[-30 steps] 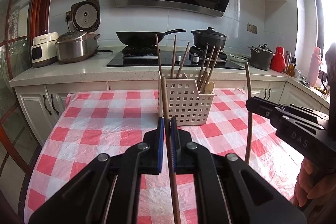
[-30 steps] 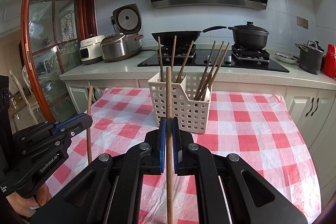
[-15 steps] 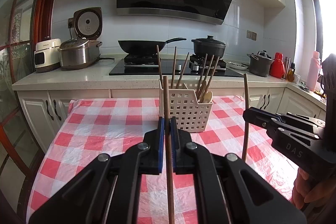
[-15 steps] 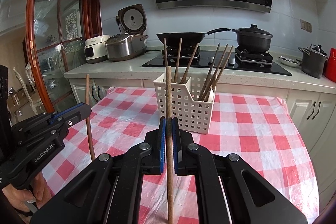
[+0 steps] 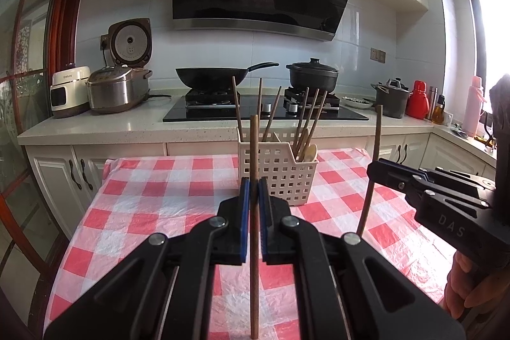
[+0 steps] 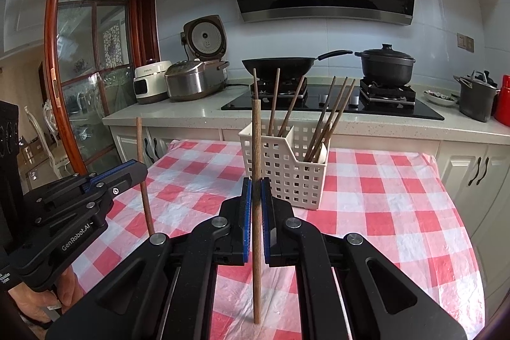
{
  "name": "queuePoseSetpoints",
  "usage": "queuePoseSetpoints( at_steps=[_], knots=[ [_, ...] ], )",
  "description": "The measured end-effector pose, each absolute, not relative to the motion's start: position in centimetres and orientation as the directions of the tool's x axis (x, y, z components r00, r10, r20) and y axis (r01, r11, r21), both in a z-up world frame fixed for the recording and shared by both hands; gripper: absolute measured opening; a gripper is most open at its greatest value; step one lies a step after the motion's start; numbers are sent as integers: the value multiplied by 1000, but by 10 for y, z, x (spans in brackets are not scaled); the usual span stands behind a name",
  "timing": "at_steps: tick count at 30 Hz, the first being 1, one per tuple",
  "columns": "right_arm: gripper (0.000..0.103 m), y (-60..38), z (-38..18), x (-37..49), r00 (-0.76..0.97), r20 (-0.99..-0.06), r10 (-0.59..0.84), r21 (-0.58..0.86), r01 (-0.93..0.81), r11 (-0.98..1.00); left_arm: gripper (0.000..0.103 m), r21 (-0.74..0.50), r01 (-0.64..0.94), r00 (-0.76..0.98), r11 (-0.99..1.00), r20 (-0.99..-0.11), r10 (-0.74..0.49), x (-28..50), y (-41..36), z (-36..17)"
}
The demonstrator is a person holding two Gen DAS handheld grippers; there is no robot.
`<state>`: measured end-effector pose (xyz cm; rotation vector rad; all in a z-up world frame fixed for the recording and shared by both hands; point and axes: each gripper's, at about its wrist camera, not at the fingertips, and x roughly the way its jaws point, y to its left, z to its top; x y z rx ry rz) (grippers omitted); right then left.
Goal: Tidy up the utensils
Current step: 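Lift both held chopsticks upright and carry them toward the white caddy, then lower both chopsticks into the caddy and open both grippers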
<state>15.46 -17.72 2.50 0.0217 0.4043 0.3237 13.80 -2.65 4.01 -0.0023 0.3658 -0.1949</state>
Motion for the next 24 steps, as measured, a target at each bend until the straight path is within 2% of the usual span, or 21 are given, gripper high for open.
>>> queuePoseSetpoints(
  at_steps=[12,24],
  knots=[
    [5,-185,47,160,887,-323,329,107,-311,944,6,-14,209,924,978,-324,-202,151,-32,59],
    [5,-196,65,189,901,-305,310,95,-295,951,6,19,245,921,969,-315,-227,180,-50,82]
  ],
)
